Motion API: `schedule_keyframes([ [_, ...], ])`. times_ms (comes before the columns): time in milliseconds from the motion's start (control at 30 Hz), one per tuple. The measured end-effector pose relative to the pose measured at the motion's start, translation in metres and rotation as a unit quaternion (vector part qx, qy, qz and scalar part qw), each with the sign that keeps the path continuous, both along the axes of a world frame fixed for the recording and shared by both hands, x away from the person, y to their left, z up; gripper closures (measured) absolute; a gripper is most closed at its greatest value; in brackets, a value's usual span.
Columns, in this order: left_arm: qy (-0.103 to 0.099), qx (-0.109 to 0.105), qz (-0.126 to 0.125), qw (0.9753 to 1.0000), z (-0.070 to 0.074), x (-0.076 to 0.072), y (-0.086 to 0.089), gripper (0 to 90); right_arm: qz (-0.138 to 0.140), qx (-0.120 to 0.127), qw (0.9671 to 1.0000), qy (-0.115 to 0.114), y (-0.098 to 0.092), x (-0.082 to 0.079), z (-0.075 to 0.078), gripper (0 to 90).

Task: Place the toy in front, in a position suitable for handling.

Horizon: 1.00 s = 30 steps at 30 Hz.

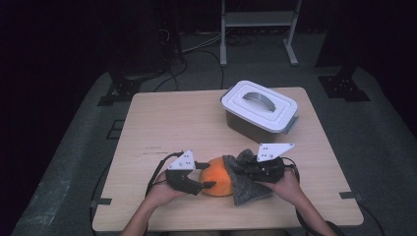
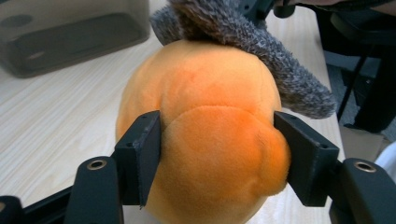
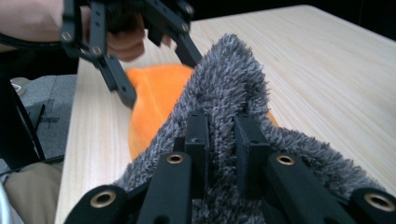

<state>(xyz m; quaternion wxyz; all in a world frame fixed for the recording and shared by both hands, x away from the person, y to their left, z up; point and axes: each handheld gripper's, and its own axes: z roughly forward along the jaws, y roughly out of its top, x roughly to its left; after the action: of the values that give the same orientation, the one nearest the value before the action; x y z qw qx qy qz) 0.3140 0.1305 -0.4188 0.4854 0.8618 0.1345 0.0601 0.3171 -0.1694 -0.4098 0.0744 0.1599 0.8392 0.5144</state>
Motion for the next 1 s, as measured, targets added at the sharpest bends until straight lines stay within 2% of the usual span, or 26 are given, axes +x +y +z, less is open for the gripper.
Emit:
schedule_keyframes([
  [67,0.005,-0.002,0.006,1.0,0.0,0.001,0.001,30.2,-0.004,-0.004,1.0,0.004,-0.003,0.0,-0.002,76.6],
  [100,0.024,-0.002,0.011,0.9996,-0.001,0.004,0.003,29.0,-0.004,-0.005,1.0,0.006,-0.003,-0.001,-0.003,76.8],
  [133,0.032,-0.003,0.011,0.9994,-0.002,0.006,0.004,28.5,-0.001,-0.004,1.0,0.008,-0.004,-0.002,-0.004,76.8],
  [167,0.032,-0.004,0.01,0.9994,-0.003,0.006,0.004,28.7,0.001,-0.006,0.9999,0.011,-0.004,-0.004,-0.004,76.8],
  [200,0.031,0.0,0.006,0.9995,-0.003,0.005,0.004,29.8,0.006,-0.01,0.9999,0.009,-0.003,-0.006,-0.004,76.8],
  [333,-0.009,0.008,-0.003,0.9999,0.002,0.0,0.003,43.9,0.017,-0.015,0.9997,0.01,-0.002,-0.008,0.001,77.1],
  [367,-0.017,0.006,-0.005,0.9998,0.003,-0.001,0.003,45.1,0.016,-0.011,0.9998,0.004,-0.002,-0.008,0.005,77.1],
  [400,-0.017,0.006,-0.005,0.9998,0.003,-0.001,0.003,45.5,0.016,-0.011,0.9998,0.004,-0.002,-0.008,0.005,77.1],
  [433,-0.033,0.007,-0.019,0.9992,0.003,-0.004,0.0,45.6,0.012,0.013,0.9998,-0.013,-0.003,-0.009,0.016,77.2],
  [500,-0.042,0.009,-0.025,0.9988,0.003,-0.006,-0.003,45.5,0.012,0.021,0.9995,-0.022,-0.001,-0.01,0.022,77.1],
  [567,-0.043,0.01,-0.025,0.9987,0.003,-0.006,-0.003,45.0,0.014,0.013,0.9996,-0.022,0.001,-0.009,0.021,77.0],
  [633,-0.038,0.011,-0.019,0.999,0.003,-0.005,-0.002,42.7,0.019,-0.004,0.9998,-0.002,0.003,-0.006,0.009,76.9],
  [700,-0.026,0.005,-0.005,0.9996,0.003,-0.003,0.0,37.5,0.021,-0.001,0.9997,0.012,0.0,-0.003,0.001,76.9],
  [733,-0.026,0.005,-0.005,0.9996,0.003,-0.003,0.0,35.5,0.021,-0.001,0.9997,0.012,0.0,-0.003,0.001,76.9],
  [800,-0.018,-0.002,0.002,0.9998,0.003,-0.001,0.002,37.0,0.02,-0.007,0.9996,0.021,-0.003,-0.003,0.0,76.9],
  [867,-0.027,0.002,-0.003,0.9996,0.004,-0.002,0.002,43.3,0.022,-0.016,0.9994,0.02,-0.004,-0.004,0.004,76.9],
  [900,-0.027,0.002,-0.003,0.9996,0.004,-0.002,0.002,46.3,0.021,-0.02,0.9995,0.012,-0.003,-0.006,0.008,77.0],
  [933,-0.041,0.003,-0.003,0.9992,0.007,-0.004,0.0,47.6,0.023,-0.02,0.9995,0.003,-0.002,-0.007,0.014,77.1],
  [1000,-0.047,0.003,-0.006,0.9989,0.008,-0.005,-0.002,48.7,0.031,-0.003,0.9995,-0.008,0.001,-0.009,0.025,77.1],
])
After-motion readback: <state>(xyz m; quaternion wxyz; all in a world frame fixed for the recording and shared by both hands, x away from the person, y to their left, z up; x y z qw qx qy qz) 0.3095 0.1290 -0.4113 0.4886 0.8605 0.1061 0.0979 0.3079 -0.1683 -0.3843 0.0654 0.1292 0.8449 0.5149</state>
